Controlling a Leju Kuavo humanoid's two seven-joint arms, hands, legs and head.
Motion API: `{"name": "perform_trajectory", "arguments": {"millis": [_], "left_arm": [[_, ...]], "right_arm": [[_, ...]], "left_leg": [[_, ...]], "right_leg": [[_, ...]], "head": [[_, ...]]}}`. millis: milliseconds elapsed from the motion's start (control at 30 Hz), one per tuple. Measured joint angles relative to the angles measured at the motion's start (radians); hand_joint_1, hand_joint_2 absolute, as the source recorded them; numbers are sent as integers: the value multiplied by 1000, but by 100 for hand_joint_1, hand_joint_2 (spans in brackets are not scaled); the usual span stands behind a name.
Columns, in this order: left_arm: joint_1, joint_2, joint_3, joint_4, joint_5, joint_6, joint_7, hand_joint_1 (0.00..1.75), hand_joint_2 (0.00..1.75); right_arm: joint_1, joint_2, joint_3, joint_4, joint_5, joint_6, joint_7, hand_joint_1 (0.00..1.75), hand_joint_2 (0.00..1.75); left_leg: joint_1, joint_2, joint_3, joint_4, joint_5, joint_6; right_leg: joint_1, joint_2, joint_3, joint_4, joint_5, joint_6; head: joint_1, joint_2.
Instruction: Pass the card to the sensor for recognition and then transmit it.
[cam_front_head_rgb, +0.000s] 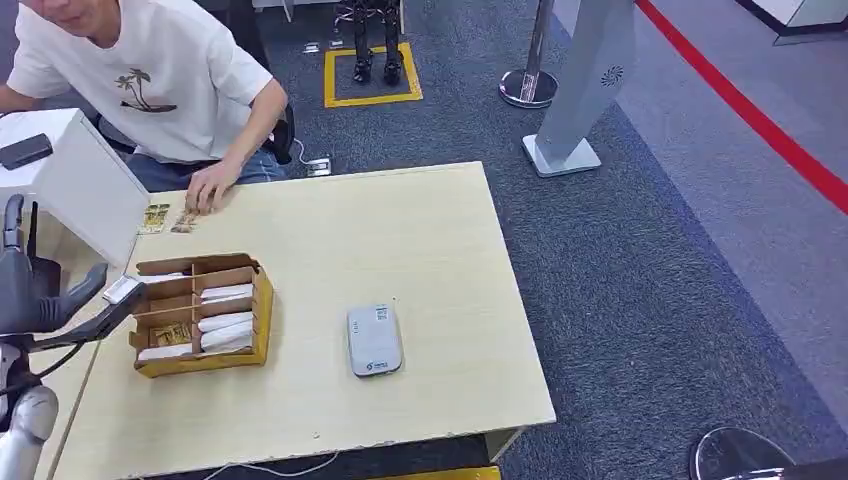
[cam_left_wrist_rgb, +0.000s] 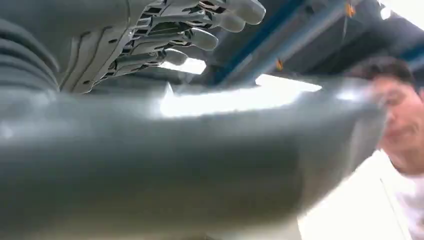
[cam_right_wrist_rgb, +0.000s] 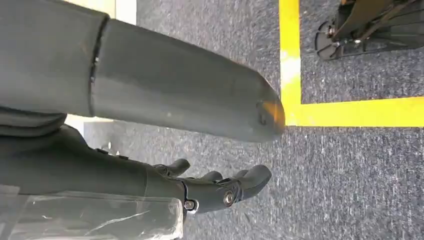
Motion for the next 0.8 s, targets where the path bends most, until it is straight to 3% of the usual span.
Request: {"name": "perform_trajectory", "arguments": {"millis": [200,333,500,800], "left_arm": [[-38,16,-51,-36,122,-217,-13,0,175],[-40,22,-93,-58,212,-274,-29,0,175],[1,11,-153,-112,244,-237,-30,0,175],[198,-80,-193,-252,172,-36,-20,0,175]], "right_arm": [[0,0,0,0,1,0,5,0,175],[1,0,0,0,-10,2,0,0,175],[1,0,0,0,-29,0,-4,0,175],[6,0,0,0,-59,-5,-8,0,175]], "left_leg": [[0,1,0,0,0,0],[0,0,0,0,0,0],[0,1,0,0,0,0],[-1,1,0,0,-1,0]], "right_leg": [[0,0,0,0,0,0],[0,0,0,0,0,0],[0,1,0,0,0,0],[-1,1,0,-1,0,0]], "head": [[0,0],[0,0],[0,0],[0,0]]}}
